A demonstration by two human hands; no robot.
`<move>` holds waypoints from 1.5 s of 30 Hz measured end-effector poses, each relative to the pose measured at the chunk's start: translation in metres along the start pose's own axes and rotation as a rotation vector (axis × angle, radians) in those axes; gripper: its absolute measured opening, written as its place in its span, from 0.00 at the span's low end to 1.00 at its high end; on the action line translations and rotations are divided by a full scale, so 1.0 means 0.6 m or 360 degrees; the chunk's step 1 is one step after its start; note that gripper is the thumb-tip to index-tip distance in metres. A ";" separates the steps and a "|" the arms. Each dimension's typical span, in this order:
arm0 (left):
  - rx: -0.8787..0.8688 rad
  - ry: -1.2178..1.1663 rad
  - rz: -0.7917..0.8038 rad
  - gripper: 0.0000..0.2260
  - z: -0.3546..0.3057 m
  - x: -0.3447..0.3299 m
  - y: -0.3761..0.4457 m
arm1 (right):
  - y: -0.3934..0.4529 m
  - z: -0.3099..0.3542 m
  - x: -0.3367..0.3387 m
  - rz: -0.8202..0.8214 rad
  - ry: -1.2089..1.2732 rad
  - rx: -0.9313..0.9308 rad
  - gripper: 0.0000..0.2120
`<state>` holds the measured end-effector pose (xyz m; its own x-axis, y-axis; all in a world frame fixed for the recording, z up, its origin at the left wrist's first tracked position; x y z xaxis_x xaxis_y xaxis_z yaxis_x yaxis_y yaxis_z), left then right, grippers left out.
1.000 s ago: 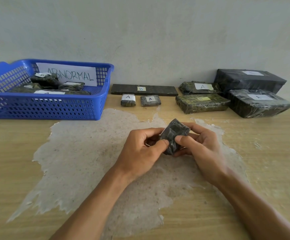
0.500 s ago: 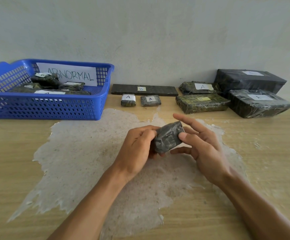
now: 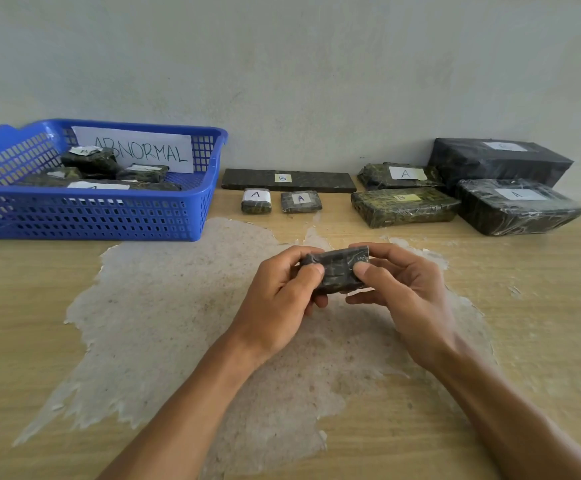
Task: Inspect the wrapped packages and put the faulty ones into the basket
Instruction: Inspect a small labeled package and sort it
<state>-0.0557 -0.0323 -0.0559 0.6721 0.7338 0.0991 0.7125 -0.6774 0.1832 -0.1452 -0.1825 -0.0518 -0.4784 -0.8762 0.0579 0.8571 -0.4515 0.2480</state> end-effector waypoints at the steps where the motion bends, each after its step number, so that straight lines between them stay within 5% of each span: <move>1: -0.0006 0.0004 -0.0002 0.10 0.001 0.001 0.000 | 0.000 0.001 -0.001 -0.0001 0.0002 -0.0009 0.08; 10: -0.0090 0.0084 -0.0033 0.09 -0.006 0.004 0.000 | 0.006 -0.008 0.007 -0.0099 0.0025 -0.0198 0.12; 14: -0.0041 -0.0058 -0.0217 0.05 -0.008 0.011 0.004 | 0.004 -0.004 0.009 0.0112 -0.0021 -0.0209 0.19; 17: 0.0071 -0.0173 -0.0322 0.10 -0.010 0.019 0.006 | 0.000 0.002 0.009 0.0217 0.0008 -0.0051 0.24; 22: 0.0128 -0.0058 -0.0155 0.18 -0.011 0.021 0.001 | -0.006 0.012 0.004 0.0169 0.0037 -0.0025 0.12; 28: 0.0157 -0.0247 -0.0017 0.12 -0.014 0.024 -0.004 | -0.012 0.019 0.004 0.0245 0.0358 -0.0407 0.12; 35: -0.0132 0.0567 0.0130 0.29 -0.034 0.039 -0.029 | -0.024 0.025 0.006 0.0228 0.0285 -0.0603 0.12; 45: -0.0734 0.1557 0.0157 0.12 -0.088 0.055 -0.065 | -0.030 0.039 -0.041 0.0271 0.0297 -0.0762 0.16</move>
<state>-0.0717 0.0211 -0.0078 0.1247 0.5393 0.8328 0.3822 -0.8007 0.4613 -0.1536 -0.1490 -0.0351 -0.3201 -0.9392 -0.1245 0.9317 -0.2883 -0.2210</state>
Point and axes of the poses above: each hand's wrist, its own y-axis towards the middle knuckle, its own x-axis out of the back of the hand, z = x × y, the point moved 1 cm from there along y, towards the middle knuckle, and after that the axes turned 2 degrees about z, right-handed, at the moved point
